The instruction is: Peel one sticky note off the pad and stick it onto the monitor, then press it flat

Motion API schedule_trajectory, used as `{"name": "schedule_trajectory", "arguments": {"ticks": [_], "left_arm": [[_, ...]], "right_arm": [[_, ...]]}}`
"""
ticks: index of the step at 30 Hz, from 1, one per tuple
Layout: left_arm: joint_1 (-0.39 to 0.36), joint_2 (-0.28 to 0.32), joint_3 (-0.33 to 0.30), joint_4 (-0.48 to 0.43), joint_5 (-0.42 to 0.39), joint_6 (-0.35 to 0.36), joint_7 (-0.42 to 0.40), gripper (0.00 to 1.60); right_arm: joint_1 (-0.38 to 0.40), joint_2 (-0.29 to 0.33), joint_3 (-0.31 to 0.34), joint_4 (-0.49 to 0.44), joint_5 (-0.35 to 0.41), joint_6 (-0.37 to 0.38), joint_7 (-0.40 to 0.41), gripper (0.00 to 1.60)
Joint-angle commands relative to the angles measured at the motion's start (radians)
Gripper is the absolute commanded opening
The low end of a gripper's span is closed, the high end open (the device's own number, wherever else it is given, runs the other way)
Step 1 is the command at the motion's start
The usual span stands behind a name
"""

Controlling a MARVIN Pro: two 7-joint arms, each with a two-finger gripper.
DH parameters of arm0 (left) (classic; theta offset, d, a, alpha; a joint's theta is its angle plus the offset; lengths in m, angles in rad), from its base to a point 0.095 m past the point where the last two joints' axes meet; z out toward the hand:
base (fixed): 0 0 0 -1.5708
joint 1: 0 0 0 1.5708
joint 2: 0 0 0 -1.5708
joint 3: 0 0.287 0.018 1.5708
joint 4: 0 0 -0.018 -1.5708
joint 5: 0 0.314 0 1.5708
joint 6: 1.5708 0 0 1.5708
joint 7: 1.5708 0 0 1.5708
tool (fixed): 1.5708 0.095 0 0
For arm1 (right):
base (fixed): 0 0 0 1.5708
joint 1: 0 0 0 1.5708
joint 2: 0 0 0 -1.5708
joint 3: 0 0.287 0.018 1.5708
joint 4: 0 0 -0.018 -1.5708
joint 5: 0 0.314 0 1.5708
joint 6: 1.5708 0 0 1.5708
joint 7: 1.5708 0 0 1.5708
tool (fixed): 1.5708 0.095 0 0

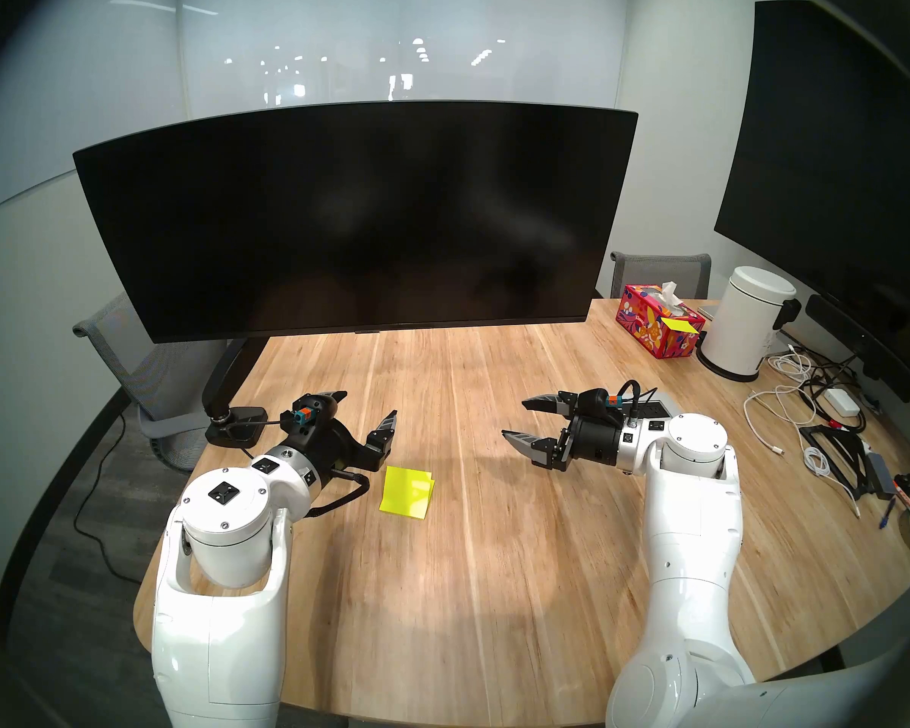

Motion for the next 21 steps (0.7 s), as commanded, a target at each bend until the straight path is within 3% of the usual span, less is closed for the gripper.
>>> {"name": "schedule_trajectory", "arguments": {"ticks": [1,21], "left_arm": [[0.000,0.000,-0.002,-0.018,-0.001,-0.001,0.000,1.60],[0.000,0.000,-0.002,-0.018,-0.001,-0.001,0.000,1.60]], "right_arm": [[0.009,0.000,0.002,-0.012,0.007,-0.001,-0.001,1.60],[0.009,-0.001,0.002,-0.012,0.007,-0.001,-0.001,1.60]]}}
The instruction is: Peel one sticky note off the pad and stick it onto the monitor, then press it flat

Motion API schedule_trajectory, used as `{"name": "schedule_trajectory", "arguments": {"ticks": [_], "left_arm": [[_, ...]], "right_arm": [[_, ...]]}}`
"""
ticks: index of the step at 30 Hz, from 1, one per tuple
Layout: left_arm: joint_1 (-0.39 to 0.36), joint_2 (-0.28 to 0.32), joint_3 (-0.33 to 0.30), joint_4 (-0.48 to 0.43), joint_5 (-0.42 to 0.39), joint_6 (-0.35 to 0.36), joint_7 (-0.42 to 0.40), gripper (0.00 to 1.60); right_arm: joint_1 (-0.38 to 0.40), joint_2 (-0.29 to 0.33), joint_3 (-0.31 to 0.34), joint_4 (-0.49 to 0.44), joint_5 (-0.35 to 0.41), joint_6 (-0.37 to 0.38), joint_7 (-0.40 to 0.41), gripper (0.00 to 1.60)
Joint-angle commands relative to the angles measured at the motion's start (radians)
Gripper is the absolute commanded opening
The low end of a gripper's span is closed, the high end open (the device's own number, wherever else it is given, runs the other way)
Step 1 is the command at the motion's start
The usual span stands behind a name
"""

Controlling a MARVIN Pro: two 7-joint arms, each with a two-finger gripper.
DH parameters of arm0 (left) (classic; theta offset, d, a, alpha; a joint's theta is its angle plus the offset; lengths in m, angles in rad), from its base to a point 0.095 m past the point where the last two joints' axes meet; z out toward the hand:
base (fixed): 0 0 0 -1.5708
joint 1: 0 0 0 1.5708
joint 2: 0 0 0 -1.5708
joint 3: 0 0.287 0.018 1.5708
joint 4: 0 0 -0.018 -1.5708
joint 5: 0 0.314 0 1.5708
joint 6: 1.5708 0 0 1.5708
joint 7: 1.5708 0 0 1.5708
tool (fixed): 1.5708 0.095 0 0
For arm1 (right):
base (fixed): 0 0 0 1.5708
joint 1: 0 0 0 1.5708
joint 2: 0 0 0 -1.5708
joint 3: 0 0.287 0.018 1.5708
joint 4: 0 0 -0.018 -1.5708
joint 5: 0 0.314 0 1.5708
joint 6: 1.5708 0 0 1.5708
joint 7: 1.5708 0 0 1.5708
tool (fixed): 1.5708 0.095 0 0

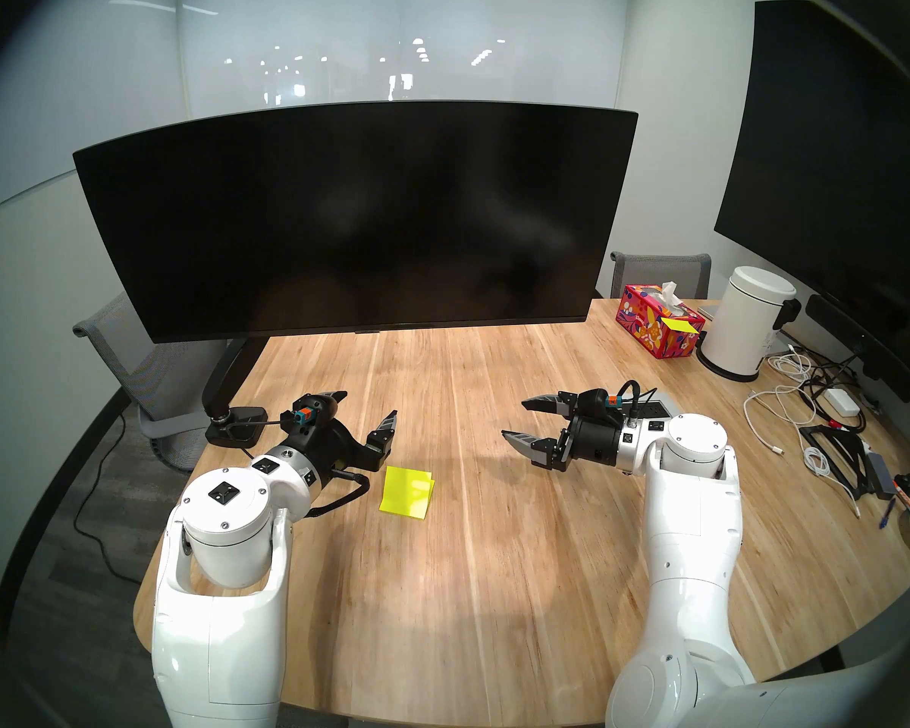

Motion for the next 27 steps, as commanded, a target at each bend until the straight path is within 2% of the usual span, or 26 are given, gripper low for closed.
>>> {"name": "schedule_trajectory", "arguments": {"ticks": [1,27], "left_arm": [[0.000,0.000,-0.002,-0.018,-0.001,-0.001,0.000,1.60],[0.000,0.001,-0.002,-0.018,-0.001,-0.001,0.000,1.60]], "right_arm": [[0.009,0.000,0.002,-0.013,0.007,-0.001,-0.001,1.60],[0.009,0.000,0.003,-0.013,0.007,-0.001,-0.001,1.60]]}}
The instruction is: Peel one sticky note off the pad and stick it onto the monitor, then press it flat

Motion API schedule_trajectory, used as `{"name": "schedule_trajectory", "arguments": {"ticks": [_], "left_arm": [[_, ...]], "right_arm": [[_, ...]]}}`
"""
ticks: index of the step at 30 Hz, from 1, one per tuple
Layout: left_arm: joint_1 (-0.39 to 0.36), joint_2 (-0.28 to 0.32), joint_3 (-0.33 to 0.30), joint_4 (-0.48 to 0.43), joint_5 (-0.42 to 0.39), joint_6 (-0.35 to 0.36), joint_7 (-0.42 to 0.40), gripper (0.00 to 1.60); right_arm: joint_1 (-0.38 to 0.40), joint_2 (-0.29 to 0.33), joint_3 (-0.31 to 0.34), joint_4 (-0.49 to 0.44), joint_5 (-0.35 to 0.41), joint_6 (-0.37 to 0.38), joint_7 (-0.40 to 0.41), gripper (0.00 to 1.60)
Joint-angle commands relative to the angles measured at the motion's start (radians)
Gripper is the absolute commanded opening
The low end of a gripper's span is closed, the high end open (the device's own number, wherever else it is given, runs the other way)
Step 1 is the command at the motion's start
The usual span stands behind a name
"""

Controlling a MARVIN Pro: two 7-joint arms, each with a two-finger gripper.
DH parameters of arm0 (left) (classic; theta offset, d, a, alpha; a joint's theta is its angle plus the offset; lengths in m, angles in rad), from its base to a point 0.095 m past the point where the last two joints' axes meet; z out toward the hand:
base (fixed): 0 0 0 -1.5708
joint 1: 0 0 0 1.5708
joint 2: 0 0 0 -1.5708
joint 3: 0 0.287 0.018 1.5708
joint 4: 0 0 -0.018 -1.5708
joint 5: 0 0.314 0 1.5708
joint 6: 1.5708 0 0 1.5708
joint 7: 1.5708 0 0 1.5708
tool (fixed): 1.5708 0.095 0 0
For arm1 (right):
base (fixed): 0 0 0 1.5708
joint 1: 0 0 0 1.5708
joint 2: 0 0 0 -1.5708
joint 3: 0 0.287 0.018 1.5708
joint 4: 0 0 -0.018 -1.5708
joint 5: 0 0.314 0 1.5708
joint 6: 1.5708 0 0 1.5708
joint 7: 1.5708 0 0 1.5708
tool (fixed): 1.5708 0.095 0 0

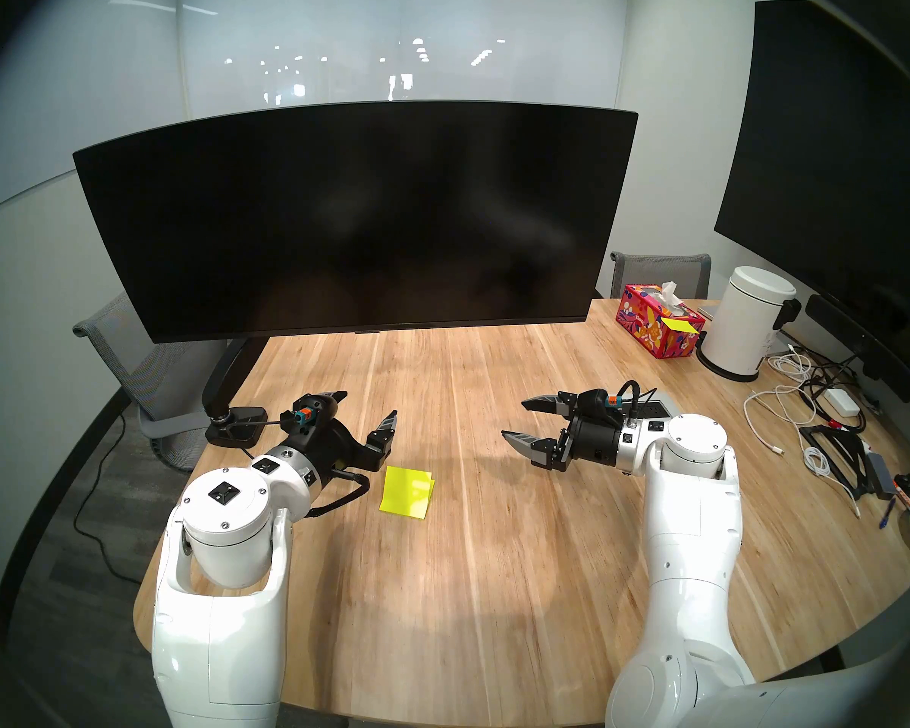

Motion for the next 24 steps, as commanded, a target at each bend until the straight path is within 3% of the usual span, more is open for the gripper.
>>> {"name": "schedule_trajectory", "arguments": {"ticks": [1,24], "left_arm": [[0.000,0.001,-0.002,-0.018,-0.001,-0.001,0.000,1.60],[0.008,0.006,-0.005,-0.026,-0.007,-0.016,-0.010,1.60]], "right_arm": [[0.010,0.000,0.002,-0.013,0.007,-0.001,-0.001,1.60],[0.010,0.000,0.003,-0.013,0.007,-0.001,-0.001,1.60]]}}
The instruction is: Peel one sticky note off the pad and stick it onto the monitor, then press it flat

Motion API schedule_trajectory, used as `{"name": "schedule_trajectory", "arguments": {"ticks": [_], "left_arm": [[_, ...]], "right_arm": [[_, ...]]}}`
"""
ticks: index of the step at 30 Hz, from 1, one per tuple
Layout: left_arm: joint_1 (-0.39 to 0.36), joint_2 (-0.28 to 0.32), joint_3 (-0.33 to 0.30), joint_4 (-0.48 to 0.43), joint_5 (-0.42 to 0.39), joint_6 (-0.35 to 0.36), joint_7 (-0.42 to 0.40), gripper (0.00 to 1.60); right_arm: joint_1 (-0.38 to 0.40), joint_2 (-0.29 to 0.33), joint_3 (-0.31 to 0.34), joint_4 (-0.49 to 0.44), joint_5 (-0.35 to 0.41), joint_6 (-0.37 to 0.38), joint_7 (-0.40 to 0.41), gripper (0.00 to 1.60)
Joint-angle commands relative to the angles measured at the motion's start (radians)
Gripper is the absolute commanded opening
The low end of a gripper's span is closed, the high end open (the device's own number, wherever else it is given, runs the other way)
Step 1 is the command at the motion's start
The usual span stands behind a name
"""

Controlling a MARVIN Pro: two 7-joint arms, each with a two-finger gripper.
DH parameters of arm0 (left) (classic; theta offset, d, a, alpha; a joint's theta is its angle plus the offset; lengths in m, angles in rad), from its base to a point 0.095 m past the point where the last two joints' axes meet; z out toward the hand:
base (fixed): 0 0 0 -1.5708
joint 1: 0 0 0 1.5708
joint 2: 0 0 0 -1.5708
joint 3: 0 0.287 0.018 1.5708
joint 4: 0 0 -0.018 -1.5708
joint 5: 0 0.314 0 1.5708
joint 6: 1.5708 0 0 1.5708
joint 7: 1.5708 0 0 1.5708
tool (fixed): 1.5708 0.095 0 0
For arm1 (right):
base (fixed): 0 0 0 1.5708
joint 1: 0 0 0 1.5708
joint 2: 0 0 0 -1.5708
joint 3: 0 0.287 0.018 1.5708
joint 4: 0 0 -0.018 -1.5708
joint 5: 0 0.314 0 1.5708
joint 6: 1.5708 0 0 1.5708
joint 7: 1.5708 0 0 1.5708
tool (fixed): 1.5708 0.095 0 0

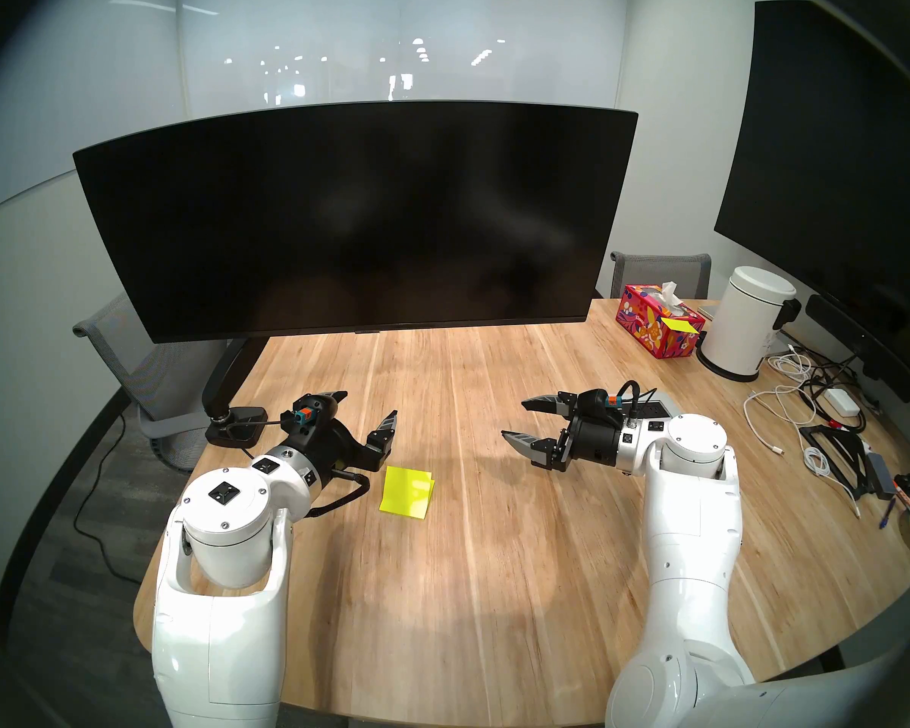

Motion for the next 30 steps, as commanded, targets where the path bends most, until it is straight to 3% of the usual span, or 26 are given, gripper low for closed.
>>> {"name": "schedule_trajectory", "arguments": {"ticks": [1,8,10,15,24,30], "left_arm": [[0.002,0.011,-0.012,-0.024,-0.017,0.001,-0.023,1.60],[-0.018,0.033,-0.051,-0.021,-0.051,0.027,-0.075,1.60],[-0.037,0.071,-0.068,-0.013,-0.077,0.032,-0.137,1.60],[-0.055,0.096,-0.083,0.003,-0.093,0.050,-0.190,1.60],[-0.192,0.165,-0.117,0.118,-0.133,0.171,-0.316,1.60],[-0.243,0.200,-0.123,0.186,-0.164,0.171,-0.388,1.60]], "right_arm": [[0.010,0.001,0.002,-0.013,0.007,-0.001,-0.001,1.60],[0.010,0.001,0.002,-0.013,0.007,-0.001,-0.001,1.60],[0.010,0.001,0.002,-0.013,0.007,-0.001,-0.001,1.60],[0.010,0.001,0.002,-0.013,0.007,-0.001,-0.001,1.60],[0.010,0.001,0.002,-0.012,0.006,-0.001,-0.001,1.60],[0.010,0.001,0.002,-0.012,0.006,-0.001,-0.001,1.60]]}}
